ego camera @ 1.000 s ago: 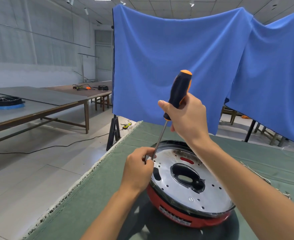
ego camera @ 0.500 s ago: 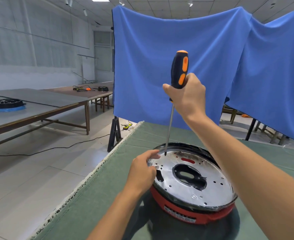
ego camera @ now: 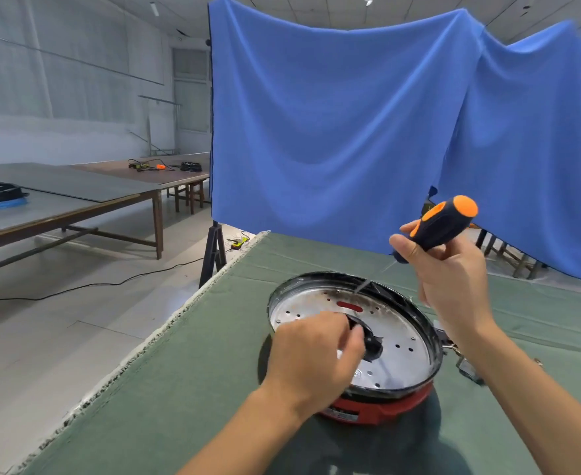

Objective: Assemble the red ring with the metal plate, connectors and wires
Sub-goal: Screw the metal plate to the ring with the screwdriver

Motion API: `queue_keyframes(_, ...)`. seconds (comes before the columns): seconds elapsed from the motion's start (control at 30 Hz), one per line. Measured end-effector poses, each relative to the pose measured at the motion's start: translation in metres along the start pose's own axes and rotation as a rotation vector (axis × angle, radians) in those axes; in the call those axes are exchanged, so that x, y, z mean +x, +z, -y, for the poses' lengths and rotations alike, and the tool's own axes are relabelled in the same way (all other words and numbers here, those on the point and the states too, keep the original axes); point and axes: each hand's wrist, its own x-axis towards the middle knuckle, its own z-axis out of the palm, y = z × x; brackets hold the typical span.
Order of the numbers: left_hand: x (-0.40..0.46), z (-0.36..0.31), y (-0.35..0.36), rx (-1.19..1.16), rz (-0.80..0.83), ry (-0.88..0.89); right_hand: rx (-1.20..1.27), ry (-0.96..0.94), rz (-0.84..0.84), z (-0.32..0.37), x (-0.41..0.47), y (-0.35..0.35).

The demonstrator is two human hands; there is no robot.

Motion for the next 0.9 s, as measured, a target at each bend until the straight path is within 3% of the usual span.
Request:
queue_keyframes(0.1,-0.004,-0.004,0.012,0.123,0.159,0.086,0.034,0.100,0.124,-0.005,-0.007,-0.017)
queue_keyframes(0.2,0.000,-0.002,0.013,0.103,0.122,0.032,0.208,0.250,0.302,-0.013,-0.014,-0.032)
queue_keyframes(0.4,0.007,0.009,0.020,0.200,0.047,0.031,0.781,0.480,0.568,-0.029,-0.019,-0.059)
queue_keyframes(0.53,0.014,0.017,0.027,0.272,-0.008,0.005,0.962,0.634,0.531,-0.031,-0.017,-0.068)
queue_keyframes(0.63,0.021,0.018,0.035,0.324,-0.032,-0.024,0.787,0.678,0.402,-0.036,-0.012,-0.073)
queue_keyframes(0.77,0.026,0.020,0.046,0.338,-0.093,-0.037,0.520,0.567,0.256,-0.051,0.000,-0.079)
queue_keyframes(0.9,0.028,0.032,0.050,0.249,-0.216,-0.097,0.424,0.548,0.138,-0.067,0.006,-0.093)
